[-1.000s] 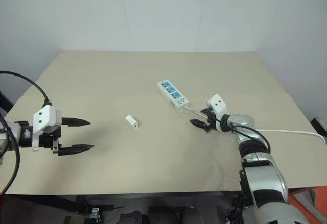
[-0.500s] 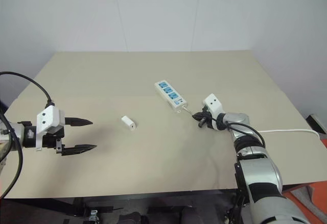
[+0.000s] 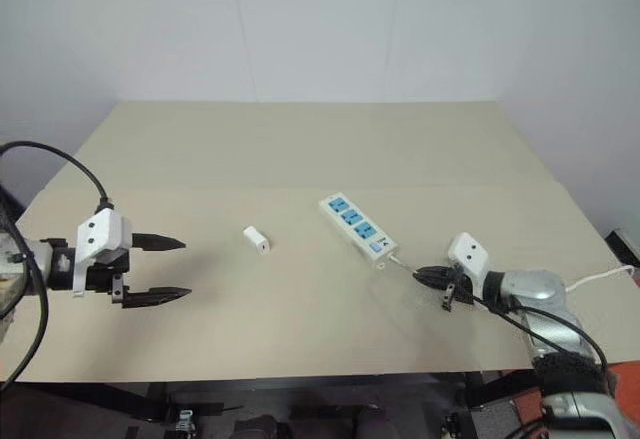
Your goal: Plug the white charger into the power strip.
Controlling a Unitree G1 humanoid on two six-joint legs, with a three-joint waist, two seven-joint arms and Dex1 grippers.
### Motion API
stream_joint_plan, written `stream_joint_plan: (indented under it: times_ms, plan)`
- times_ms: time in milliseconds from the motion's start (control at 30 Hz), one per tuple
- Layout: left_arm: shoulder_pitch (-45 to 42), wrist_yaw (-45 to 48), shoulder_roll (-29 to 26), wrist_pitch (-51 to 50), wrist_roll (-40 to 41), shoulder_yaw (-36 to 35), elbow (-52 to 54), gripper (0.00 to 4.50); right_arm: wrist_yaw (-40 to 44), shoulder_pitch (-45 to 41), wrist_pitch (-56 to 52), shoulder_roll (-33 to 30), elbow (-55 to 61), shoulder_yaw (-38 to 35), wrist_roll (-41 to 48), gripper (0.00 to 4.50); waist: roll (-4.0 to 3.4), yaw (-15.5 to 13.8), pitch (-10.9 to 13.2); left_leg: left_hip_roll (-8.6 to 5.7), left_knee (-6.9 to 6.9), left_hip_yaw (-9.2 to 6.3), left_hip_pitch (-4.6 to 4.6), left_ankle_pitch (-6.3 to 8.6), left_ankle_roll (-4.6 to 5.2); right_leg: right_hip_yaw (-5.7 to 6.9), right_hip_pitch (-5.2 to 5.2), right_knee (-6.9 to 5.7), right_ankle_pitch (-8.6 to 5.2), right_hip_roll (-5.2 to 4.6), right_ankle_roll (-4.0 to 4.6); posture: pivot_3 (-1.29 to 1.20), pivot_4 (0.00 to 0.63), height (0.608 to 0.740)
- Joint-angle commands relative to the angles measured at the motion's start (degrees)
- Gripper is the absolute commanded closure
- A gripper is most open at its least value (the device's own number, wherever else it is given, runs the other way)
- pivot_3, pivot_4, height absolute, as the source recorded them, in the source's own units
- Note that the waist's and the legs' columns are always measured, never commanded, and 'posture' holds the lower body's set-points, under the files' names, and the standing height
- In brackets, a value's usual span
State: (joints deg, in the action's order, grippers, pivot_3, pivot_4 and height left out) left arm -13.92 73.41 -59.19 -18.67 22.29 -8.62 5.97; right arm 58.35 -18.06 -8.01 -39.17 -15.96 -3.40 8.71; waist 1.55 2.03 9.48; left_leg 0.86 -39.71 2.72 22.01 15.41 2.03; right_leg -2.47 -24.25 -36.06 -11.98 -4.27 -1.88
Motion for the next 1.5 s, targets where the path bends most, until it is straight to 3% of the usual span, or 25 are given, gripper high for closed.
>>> stream_joint_plan:
  times_ms: [33, 300, 333, 600, 1067, 1400, 1500]
  plan:
    - [-2.7, 0.9, 0.0, 1.6, -0.7, 1.1, -1.8, 0.00, -2.8, 2.8, -1.2, 0.6, 6.3, -2.9, 2.8, 2.87, 0.00, 0.0, 0.0, -0.01, 0.01, 0.00, 0.01, 0.00, 0.00, 0.00, 0.00, 0.00, -0.01, 0.02, 0.00, 0.00, 0.150, 0.740]
    - [-6.2, 2.9, 1.0, 3.2, -1.6, 4.2, -5.3, 0.00, -10.4, 6.4, -5.4, 6.8, 17.1, -5.0, 8.3, 0.09, 0.01, 0.0, 0.0, 0.00, 0.00, -0.07, 0.25, 0.02, 0.02, 0.01, -0.17, 0.03, -0.01, 0.00, -0.02, 0.00, 0.150, 0.740]
    - [-6.5, 2.7, 1.3, 3.3, -1.7, 4.4, -5.5, 0.00, -10.7, 6.4, -5.8, 7.3, 17.8, -4.9, 8.7, 0.04, 0.01, 0.0, 0.0, 0.00, 0.00, -0.08, 0.24, 0.02, 0.02, 0.02, -0.15, 0.03, -0.01, -0.01, -0.02, 0.00, 0.150, 0.740]
    - [-5.5, 2.8, 1.1, 5.4, -2.6, 3.8, -6.3, 0.00, -16.8, 4.0, -2.1, 11.5, 17.9, -2.4, 5.0, 0.04, 0.01, 0.0, 0.0, 0.00, 0.00, -0.10, 0.25, 0.02, 0.02, 0.03, -0.16, 0.04, -0.01, 0.00, -0.03, 0.00, 0.150, 0.740]
    - [-2.5, 2.2, 0.9, 7.6, -2.7, 1.8, -5.9, 0.00, -17.4, -1.6, 3.9, 16.1, 3.3, -0.3, 4.4, 0.04, 0.01, 0.1, 0.0, 0.01, 0.01, -0.12, 0.25, 0.02, 0.03, 0.04, -0.16, 0.04, -0.01, -0.01, -0.02, 0.00, 0.150, 0.740]
    - [-4.2, 2.5, 1.6, 8.1, -2.7, 2.4, -6.6, 0.00, -15.7, -1.9, 3.1, 18.7, 1.5, 0.3, 5.7, 0.04, 0.01, 0.2, 0.0, 0.02, 0.01, -0.13, 0.25, 0.02, 0.02, 0.04, -0.16, 0.02, -0.01, -0.02, -0.02, 0.00, 0.150, 0.740]
    - [-6.7, 2.3, 2.8, 7.5, -1.3, 2.2, -7.0, 0.00, -15.2, -2.4, 2.3, 19.4, 0.7, -0.2, 6.6, 0.65, 0.01, 0.2, 0.0, 0.02, 0.00, -0.13, 0.24, 0.02, 0.02, 0.04, -0.16, 0.01, -0.01, -0.02, -0.02, 0.00, 0.150, 0.740]
